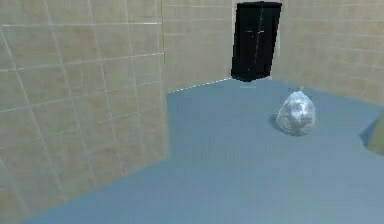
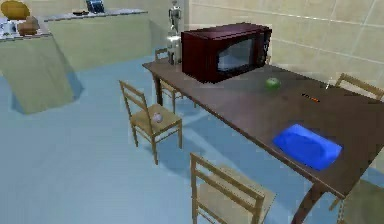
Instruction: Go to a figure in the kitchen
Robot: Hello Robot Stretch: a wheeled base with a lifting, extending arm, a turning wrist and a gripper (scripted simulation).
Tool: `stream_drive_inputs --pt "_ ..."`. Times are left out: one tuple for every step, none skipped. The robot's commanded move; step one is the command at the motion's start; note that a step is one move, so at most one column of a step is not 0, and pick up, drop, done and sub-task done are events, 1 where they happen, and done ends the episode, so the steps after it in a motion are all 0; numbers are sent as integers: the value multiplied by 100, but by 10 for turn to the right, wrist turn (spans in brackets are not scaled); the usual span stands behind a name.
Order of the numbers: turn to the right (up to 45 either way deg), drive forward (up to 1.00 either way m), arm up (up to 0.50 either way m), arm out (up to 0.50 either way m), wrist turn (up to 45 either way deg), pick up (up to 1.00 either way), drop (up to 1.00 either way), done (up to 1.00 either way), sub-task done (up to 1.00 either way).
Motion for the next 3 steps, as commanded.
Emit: stream_drive_inputs --pt "450 0 0 0 0 0 0 0 0" --pt "30 0 0 0 0 0 0 0 0" --pt "0 15 0 0 0 0 0 0 0"
